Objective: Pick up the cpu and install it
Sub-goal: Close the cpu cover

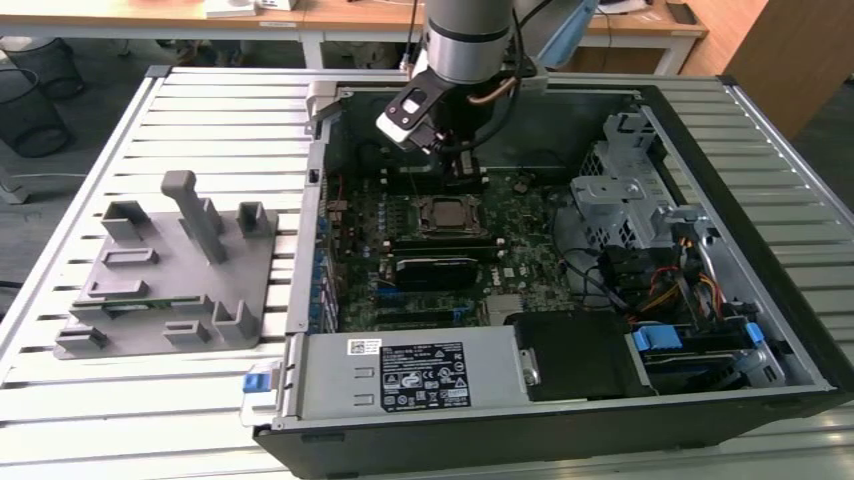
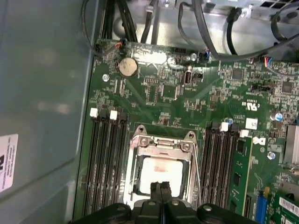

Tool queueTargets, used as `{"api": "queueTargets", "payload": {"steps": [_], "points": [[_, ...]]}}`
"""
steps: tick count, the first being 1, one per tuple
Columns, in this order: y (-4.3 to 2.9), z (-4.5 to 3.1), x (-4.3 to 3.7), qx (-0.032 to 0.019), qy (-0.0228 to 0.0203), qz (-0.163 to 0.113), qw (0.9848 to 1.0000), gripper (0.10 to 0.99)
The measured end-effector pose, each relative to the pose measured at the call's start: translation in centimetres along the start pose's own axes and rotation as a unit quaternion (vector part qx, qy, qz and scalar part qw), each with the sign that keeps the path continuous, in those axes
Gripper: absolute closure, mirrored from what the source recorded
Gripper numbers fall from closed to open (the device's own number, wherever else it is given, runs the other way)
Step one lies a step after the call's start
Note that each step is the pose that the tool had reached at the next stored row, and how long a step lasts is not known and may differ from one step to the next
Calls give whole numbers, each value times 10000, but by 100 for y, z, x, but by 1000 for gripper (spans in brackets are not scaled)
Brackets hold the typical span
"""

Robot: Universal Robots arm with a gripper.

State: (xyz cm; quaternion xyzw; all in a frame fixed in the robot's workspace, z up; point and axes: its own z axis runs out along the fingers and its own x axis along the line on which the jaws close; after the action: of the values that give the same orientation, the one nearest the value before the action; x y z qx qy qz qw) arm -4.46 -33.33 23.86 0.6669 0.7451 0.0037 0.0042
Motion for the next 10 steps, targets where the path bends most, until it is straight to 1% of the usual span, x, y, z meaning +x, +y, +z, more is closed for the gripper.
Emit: {"api": "queueTargets", "payload": {"steps": [10], "points": [[-73,11,8,-44,-5,0,10000,980]]}}
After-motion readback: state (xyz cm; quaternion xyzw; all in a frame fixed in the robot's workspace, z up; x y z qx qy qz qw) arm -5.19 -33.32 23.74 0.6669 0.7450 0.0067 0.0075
